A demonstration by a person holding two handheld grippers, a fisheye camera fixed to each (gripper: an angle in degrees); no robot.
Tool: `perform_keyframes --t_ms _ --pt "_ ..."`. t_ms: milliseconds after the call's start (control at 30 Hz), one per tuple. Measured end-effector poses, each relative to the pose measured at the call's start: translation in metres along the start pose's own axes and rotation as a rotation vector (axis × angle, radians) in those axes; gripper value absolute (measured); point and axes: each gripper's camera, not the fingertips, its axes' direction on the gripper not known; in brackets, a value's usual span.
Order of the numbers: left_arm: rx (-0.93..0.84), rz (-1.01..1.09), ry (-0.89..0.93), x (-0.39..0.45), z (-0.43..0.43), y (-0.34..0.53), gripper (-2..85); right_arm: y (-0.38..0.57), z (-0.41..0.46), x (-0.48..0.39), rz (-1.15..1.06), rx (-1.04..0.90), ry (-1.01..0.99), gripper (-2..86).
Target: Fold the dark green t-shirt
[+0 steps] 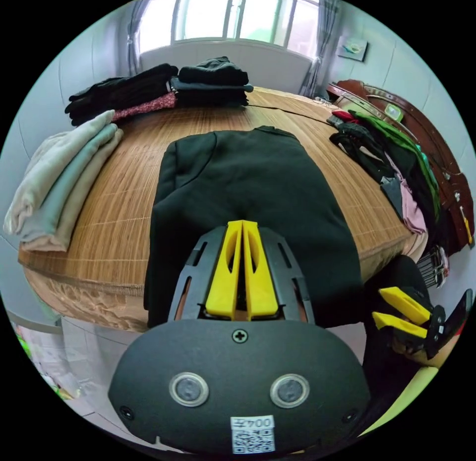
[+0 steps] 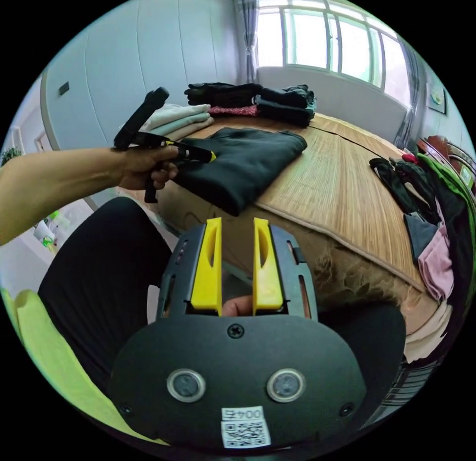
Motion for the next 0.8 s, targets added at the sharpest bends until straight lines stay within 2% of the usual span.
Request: perform_keyframes --t_ms 200,433,567,700,800 --pt "-0.004 -0.034 0.007 -0.016 -0.012 0.004 0.4 -0.051 0.037 -0.018 0.036 -0.040 0.060 9.8" --pt "-0.003 -0.056 0.062 -0.053 -0.029 0.012 0.5 -0.044 0.078 -0.032 -0.123 -0.098 0.191 3.6" --pt "-0.002 -0.055 0.059 -0.069 -0.039 0.017 0.5 -0.050 0.077 -0.025 -0.132 -0.086 0.135 4.0" --pt "-0.002 -0.058 0.066 -0.093 -0.051 0.024 0.5 -0.051 0.057 -0.006 -0.074 -0.046 0.072 4.6" --pt "0.003 -0.065 0.074 -0.111 -0.060 0.031 0.6 -0.064 0.043 0.007 -0.015 0.090 0.074 4.5"
